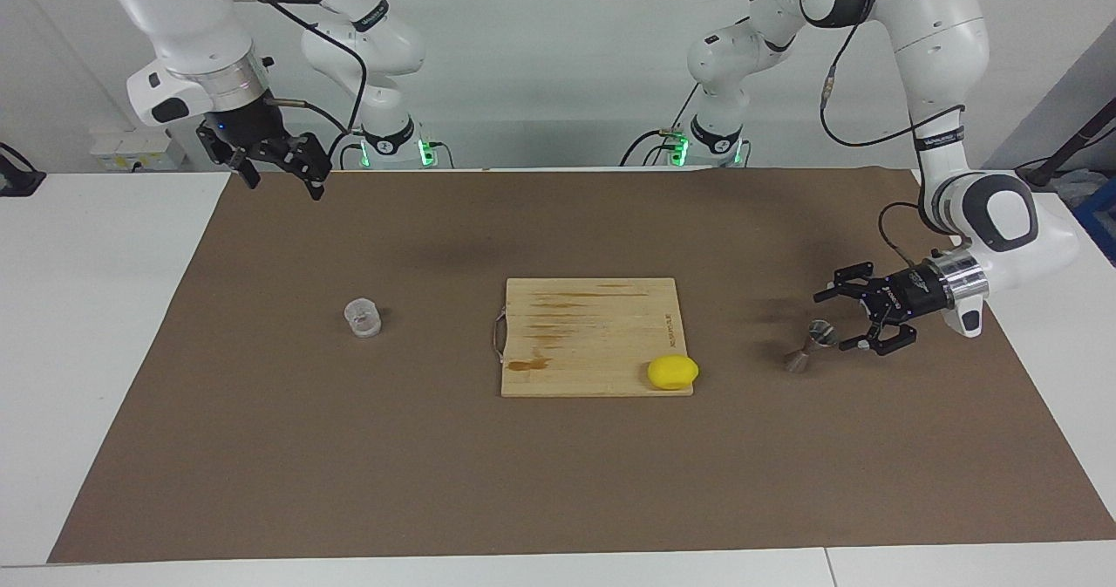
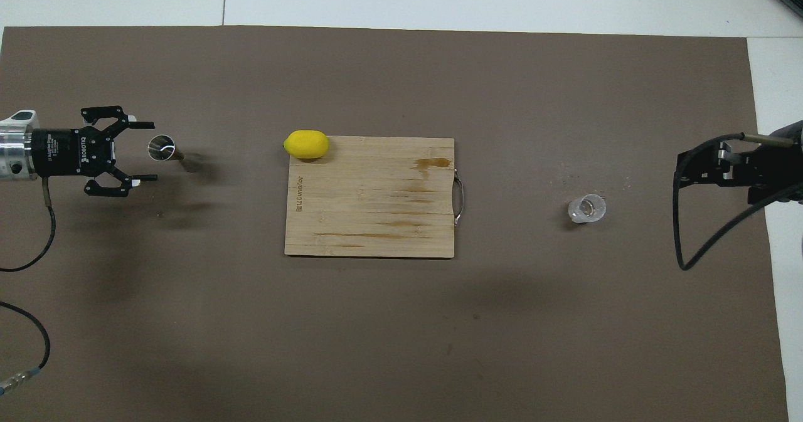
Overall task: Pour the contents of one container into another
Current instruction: 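Close the left gripper around the small metal cup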
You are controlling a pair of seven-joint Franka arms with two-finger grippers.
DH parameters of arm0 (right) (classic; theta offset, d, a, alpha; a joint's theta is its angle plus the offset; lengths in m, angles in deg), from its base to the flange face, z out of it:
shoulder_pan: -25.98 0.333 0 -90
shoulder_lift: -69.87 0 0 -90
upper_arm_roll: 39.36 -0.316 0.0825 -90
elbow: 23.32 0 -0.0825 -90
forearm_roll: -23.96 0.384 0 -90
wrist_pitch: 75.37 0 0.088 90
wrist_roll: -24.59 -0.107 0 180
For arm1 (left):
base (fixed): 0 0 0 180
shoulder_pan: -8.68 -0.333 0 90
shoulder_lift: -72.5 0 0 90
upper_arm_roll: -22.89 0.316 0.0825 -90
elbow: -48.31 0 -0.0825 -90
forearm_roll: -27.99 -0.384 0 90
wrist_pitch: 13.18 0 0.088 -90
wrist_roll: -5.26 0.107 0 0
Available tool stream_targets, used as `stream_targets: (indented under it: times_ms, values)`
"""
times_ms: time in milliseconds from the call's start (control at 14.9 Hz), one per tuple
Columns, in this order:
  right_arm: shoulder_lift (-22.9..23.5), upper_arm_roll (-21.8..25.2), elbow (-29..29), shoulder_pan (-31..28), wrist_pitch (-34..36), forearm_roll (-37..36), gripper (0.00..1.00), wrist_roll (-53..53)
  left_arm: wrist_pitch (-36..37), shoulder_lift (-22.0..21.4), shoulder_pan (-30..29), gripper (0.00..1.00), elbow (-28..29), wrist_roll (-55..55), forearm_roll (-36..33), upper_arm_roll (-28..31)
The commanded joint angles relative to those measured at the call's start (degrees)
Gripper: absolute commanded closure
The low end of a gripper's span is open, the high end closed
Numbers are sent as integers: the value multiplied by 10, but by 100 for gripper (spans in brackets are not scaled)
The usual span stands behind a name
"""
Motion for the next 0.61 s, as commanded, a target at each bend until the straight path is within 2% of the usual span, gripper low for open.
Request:
stream_targets:
  times_ms: [0, 538]
  values:
    - [-14, -1, -15, -8, -8, 13, 0, 15, -15, 7, 4, 0, 8, 15, 6, 1]
    - [-14, -1, -15, -8, -8, 13, 0, 15, -19, 4, 6, 1, 22, 18, 7, 1]
